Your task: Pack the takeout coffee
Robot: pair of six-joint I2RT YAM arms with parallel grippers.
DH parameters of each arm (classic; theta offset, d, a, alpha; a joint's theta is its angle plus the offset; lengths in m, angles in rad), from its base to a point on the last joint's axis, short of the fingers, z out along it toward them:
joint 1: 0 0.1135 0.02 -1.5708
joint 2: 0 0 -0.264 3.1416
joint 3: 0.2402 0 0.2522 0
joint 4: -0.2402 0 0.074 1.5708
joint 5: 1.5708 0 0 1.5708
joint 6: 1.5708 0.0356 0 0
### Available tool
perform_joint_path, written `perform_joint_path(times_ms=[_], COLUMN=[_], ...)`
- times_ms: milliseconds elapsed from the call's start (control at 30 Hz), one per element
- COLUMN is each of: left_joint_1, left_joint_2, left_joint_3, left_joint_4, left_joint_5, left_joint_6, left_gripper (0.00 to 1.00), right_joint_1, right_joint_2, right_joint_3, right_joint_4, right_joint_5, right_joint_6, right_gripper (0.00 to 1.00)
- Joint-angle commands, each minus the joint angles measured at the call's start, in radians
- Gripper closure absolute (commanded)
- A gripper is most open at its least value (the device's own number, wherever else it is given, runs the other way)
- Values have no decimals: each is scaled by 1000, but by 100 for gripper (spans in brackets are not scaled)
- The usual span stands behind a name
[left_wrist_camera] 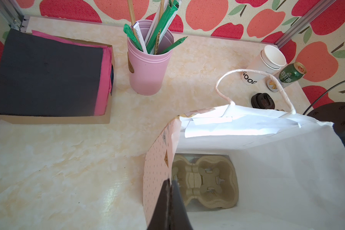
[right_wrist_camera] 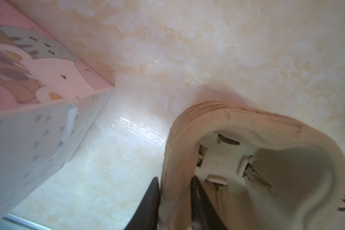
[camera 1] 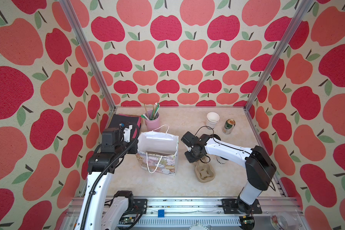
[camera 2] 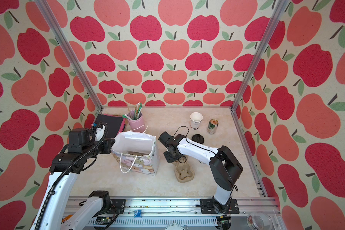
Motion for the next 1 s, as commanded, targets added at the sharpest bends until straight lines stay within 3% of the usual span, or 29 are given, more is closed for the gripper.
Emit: perform_joint_path(times_ms=[0, 533, 800, 967], left_joint_1=[6, 6, 7, 7], left_joint_2=[-2, -4, -10, -13], left_joint_3=[-16, -1, 33, 68], left_joint_4=[-20, -34, -59, -83], left_joint_5=[-5, -3, -8, -9], left_joint_6=[-14, -16, -15, -35], left_gripper=[100, 99, 77, 53], right_joint_1=[-16, -73, -66, -50], right_joint_2=[-33, -154, -255, -341], right_joint_3=[-46, -155, -97, -48], right_joint_4=[-39, -60, -46, -15], right_joint_5=[3, 33, 8, 34], right_joint_6=[-31, -27, -73, -138], right_gripper=[72, 71, 51, 38])
